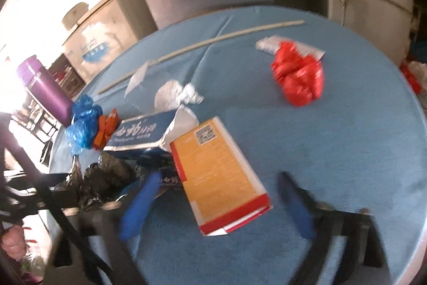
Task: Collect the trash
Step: 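Grasp the black plastic bag with the left tool while the right tool grasps the orange-and-white box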
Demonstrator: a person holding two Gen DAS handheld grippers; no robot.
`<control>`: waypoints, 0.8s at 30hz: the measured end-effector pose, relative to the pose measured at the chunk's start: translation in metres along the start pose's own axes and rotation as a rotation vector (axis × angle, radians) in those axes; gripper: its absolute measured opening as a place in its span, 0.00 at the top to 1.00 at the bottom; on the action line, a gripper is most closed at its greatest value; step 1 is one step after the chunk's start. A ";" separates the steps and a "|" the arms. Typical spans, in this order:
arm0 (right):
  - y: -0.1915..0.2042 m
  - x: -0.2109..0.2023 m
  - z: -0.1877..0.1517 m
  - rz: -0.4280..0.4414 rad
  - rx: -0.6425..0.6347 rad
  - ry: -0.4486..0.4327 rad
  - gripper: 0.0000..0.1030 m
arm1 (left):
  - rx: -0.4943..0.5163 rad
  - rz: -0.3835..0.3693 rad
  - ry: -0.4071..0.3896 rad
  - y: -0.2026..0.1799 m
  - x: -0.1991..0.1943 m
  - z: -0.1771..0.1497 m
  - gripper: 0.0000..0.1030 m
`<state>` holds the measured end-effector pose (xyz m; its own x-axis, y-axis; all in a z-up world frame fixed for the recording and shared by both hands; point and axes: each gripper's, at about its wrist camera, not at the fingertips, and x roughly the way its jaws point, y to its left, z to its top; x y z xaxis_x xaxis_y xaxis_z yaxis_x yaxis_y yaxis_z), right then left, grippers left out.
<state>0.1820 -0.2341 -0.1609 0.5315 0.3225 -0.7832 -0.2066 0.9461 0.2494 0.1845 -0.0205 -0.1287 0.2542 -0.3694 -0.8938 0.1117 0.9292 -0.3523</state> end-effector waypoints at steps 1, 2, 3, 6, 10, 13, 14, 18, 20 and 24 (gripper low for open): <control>0.000 0.000 -0.002 -0.003 -0.001 -0.004 0.43 | -0.013 -0.010 0.014 0.003 0.003 -0.001 0.55; 0.002 -0.001 -0.004 -0.001 0.002 -0.020 0.45 | -0.022 -0.022 0.021 0.004 0.005 -0.002 0.61; 0.002 -0.003 -0.008 0.012 0.010 -0.030 0.46 | -0.029 -0.040 0.025 0.005 0.005 -0.004 0.65; 0.002 -0.014 -0.017 0.042 0.041 -0.068 0.46 | -0.030 -0.029 0.006 0.004 -0.002 -0.008 0.72; -0.002 -0.042 -0.037 0.119 0.101 -0.121 0.48 | 0.002 -0.001 -0.024 0.001 -0.014 -0.013 0.87; -0.009 -0.060 -0.053 0.186 0.156 -0.144 0.54 | 0.021 0.021 -0.034 -0.003 -0.024 -0.021 0.91; -0.011 -0.064 -0.058 0.201 0.174 -0.147 0.54 | 0.024 0.024 -0.033 -0.001 -0.031 -0.025 0.92; -0.019 -0.075 -0.084 0.221 0.228 -0.126 0.54 | 0.064 0.106 -0.029 -0.007 -0.032 -0.035 0.92; -0.020 -0.081 -0.095 0.227 0.245 -0.128 0.54 | 0.082 0.128 -0.015 -0.008 -0.031 -0.040 0.92; -0.018 -0.088 -0.111 0.251 0.259 -0.121 0.54 | 0.135 0.168 0.017 -0.018 -0.030 -0.054 0.92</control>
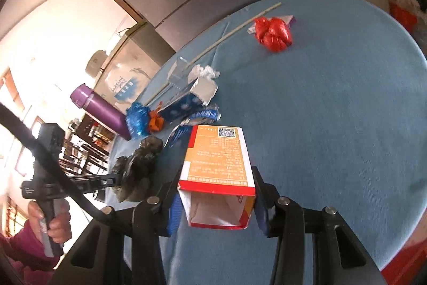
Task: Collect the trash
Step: 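Grasp the black plastic bag with the left tool while the right tool grasps the orange-and-white box, then carry both items to the red basket and open both tools to drop them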
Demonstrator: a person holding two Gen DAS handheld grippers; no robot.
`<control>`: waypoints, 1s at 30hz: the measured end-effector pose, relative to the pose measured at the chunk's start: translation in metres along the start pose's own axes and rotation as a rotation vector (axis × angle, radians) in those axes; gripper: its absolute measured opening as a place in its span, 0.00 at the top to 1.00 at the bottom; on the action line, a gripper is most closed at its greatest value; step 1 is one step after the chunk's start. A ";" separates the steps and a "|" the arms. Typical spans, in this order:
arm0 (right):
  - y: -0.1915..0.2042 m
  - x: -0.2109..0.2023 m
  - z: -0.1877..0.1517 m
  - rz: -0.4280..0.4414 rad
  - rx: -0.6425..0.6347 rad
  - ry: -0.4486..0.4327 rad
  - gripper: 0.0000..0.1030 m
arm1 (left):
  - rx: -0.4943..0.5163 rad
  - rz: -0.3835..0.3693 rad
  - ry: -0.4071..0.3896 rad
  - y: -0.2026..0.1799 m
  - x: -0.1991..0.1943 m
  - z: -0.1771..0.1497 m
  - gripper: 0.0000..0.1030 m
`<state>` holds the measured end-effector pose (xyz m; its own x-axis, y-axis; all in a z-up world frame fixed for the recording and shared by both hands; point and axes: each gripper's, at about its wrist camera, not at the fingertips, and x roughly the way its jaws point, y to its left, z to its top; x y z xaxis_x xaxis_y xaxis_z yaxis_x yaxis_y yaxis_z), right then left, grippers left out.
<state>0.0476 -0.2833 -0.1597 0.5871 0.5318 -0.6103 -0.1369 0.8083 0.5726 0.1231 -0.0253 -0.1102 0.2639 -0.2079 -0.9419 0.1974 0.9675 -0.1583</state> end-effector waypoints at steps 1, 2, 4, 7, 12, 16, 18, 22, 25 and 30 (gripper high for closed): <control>0.000 0.001 -0.001 -0.003 -0.006 0.002 0.53 | 0.018 0.018 -0.005 -0.004 -0.002 -0.002 0.92; 0.002 0.002 -0.003 -0.005 -0.007 0.014 0.52 | 0.031 0.030 -0.009 -0.009 -0.002 -0.003 0.91; -0.001 0.007 -0.004 -0.012 0.003 0.039 0.51 | 0.073 0.072 -0.019 -0.023 -0.005 -0.003 0.83; -0.003 0.014 -0.006 -0.030 0.019 0.071 0.45 | 0.096 0.106 -0.054 -0.037 -0.014 0.002 0.40; -0.005 0.020 -0.007 -0.037 0.024 0.120 0.38 | 0.088 0.136 -0.085 -0.046 -0.019 0.016 0.33; -0.003 0.024 -0.004 -0.058 0.011 0.143 0.37 | 0.028 0.125 -0.055 -0.039 -0.005 0.024 0.33; 0.000 0.028 -0.004 -0.074 0.005 0.160 0.36 | 0.007 0.127 -0.035 -0.033 0.005 0.024 0.33; 0.013 0.034 -0.005 -0.118 -0.029 0.164 0.36 | -0.006 0.119 -0.019 -0.025 0.019 0.022 0.33; 0.026 0.040 -0.007 -0.189 -0.085 0.171 0.41 | -0.030 0.105 -0.021 -0.014 0.028 0.018 0.33; 0.041 0.047 -0.012 -0.277 -0.105 0.183 0.50 | -0.013 0.049 -0.038 -0.001 0.035 0.015 0.58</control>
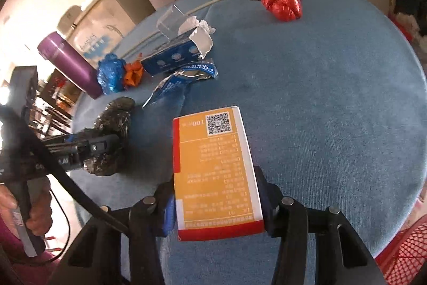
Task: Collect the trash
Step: 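Carry both items to the red basket and open both tools to drop them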
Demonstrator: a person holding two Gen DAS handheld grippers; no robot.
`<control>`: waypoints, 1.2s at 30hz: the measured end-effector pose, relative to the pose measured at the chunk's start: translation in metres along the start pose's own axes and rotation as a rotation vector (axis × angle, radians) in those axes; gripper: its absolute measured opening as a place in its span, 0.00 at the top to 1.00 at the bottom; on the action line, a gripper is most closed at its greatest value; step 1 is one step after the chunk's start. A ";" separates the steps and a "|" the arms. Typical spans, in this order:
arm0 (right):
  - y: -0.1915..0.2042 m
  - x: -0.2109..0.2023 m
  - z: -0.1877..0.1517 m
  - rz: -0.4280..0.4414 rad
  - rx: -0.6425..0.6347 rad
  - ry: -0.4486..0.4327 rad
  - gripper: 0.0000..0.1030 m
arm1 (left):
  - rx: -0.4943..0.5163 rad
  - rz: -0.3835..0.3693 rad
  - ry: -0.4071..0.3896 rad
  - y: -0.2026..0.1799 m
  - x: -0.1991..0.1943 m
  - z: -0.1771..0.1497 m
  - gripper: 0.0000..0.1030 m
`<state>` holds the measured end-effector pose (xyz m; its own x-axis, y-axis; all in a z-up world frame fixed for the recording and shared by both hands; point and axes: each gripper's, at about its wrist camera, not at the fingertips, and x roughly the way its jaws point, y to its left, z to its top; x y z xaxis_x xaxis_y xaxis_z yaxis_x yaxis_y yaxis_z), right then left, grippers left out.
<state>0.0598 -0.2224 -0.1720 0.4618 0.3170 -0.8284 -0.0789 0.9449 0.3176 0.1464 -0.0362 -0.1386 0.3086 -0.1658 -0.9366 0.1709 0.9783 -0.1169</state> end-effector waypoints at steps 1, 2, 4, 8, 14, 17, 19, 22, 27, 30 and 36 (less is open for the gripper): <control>0.001 -0.002 -0.002 -0.005 0.016 0.000 0.51 | 0.007 0.001 -0.005 0.001 0.000 -0.001 0.59; 0.001 -0.004 -0.005 -0.001 0.049 -0.001 0.51 | 0.036 0.005 -0.022 0.001 0.000 0.000 0.60; -0.002 -0.012 -0.012 0.019 0.117 -0.008 0.51 | 0.088 -0.003 -0.050 0.000 -0.002 -0.001 0.62; -0.008 -0.043 -0.032 0.067 0.259 -0.057 0.51 | 0.176 -0.036 -0.064 -0.006 -0.006 -0.008 0.65; -0.026 -0.094 -0.055 0.098 0.449 -0.162 0.51 | 0.353 -0.202 -0.086 -0.033 -0.031 -0.027 0.66; -0.042 -0.112 -0.067 0.099 0.532 -0.204 0.51 | 0.459 -0.258 -0.123 -0.058 -0.049 -0.035 0.66; -0.055 -0.123 -0.075 0.071 0.572 -0.220 0.51 | 0.552 -0.283 -0.148 -0.083 -0.062 -0.042 0.66; -0.083 -0.145 -0.091 0.057 0.642 -0.245 0.51 | 0.630 -0.343 -0.165 -0.113 -0.075 -0.048 0.66; -0.136 -0.174 -0.129 -0.081 0.756 -0.237 0.51 | 0.761 -0.427 -0.104 -0.183 -0.078 -0.058 0.66; -0.172 -0.187 -0.160 -0.159 0.855 -0.235 0.51 | 0.880 -0.454 -0.063 -0.236 -0.072 -0.072 0.66; -0.222 -0.202 -0.212 -0.229 1.010 -0.240 0.49 | 1.030 -0.506 0.040 -0.325 -0.049 -0.098 0.66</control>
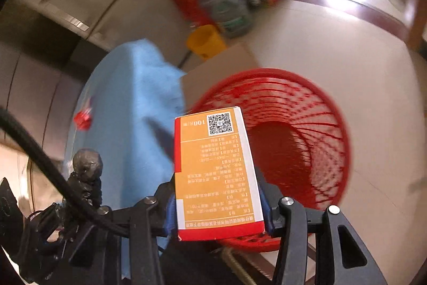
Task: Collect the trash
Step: 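Carry both items to the red basket and open both tools to drop them, then grasp the blue plastic bags with the left tool while the right tool grasps the red bag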
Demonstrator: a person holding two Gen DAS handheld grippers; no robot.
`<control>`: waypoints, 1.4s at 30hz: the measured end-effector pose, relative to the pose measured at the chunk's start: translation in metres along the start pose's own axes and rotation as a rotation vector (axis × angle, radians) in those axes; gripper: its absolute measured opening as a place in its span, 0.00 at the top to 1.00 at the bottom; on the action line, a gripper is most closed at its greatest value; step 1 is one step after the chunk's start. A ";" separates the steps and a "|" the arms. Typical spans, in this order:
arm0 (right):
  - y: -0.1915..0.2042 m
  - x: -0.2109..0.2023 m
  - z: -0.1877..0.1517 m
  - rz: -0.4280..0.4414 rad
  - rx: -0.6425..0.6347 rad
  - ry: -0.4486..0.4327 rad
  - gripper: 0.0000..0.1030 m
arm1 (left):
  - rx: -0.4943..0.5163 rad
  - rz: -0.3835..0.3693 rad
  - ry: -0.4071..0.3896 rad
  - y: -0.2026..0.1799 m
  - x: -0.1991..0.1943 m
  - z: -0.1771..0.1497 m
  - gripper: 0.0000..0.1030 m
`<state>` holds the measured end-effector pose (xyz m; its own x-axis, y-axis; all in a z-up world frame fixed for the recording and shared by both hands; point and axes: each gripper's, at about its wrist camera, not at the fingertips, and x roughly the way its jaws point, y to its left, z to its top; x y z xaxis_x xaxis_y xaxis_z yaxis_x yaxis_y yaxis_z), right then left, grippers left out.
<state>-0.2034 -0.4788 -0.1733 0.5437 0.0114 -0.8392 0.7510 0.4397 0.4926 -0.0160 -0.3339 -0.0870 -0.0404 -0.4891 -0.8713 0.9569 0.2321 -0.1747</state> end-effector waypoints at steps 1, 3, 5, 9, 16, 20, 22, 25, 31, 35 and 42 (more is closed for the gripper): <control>-0.011 0.001 0.002 -0.013 0.029 0.007 0.49 | 0.007 -0.018 0.016 -0.005 0.011 0.007 0.66; -0.027 0.004 0.004 -0.014 0.077 0.030 0.48 | 0.017 -0.042 0.048 -0.011 0.029 0.017 0.63; -0.038 0.006 0.003 -0.017 0.105 0.047 0.46 | 0.013 -0.045 0.075 -0.017 0.049 0.027 0.63; -0.048 0.007 0.007 0.022 0.126 0.052 0.43 | -0.006 -0.062 0.121 -0.016 0.069 0.030 0.44; -0.054 -0.001 0.021 0.018 0.128 -0.061 0.40 | -0.042 -0.037 0.090 0.004 0.047 0.016 0.44; -0.070 -0.005 0.043 -0.069 0.146 -0.186 0.40 | -0.089 0.028 0.023 0.033 0.013 -0.002 0.44; -0.082 0.001 0.054 -0.092 0.191 -0.202 0.40 | -0.123 0.070 -0.006 0.048 -0.004 -0.012 0.44; -0.103 0.027 0.065 -0.042 0.316 -0.150 0.40 | -0.194 0.150 -0.055 0.078 -0.034 -0.038 0.44; -0.083 0.061 0.057 0.014 0.422 -0.092 0.39 | -0.401 0.290 -0.099 0.136 -0.080 -0.106 0.43; -0.050 0.082 0.041 0.086 0.450 -0.023 0.39 | -0.536 0.321 -0.129 0.165 -0.098 -0.141 0.43; 0.003 0.075 0.054 -0.104 0.292 -0.133 0.39 | -0.573 0.384 -0.187 0.183 -0.115 -0.167 0.43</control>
<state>-0.1395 -0.5253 -0.2223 0.4886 -0.1457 -0.8603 0.8700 0.1566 0.4676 0.1161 -0.0945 -0.0951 0.3683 -0.4086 -0.8351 0.5900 0.7969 -0.1297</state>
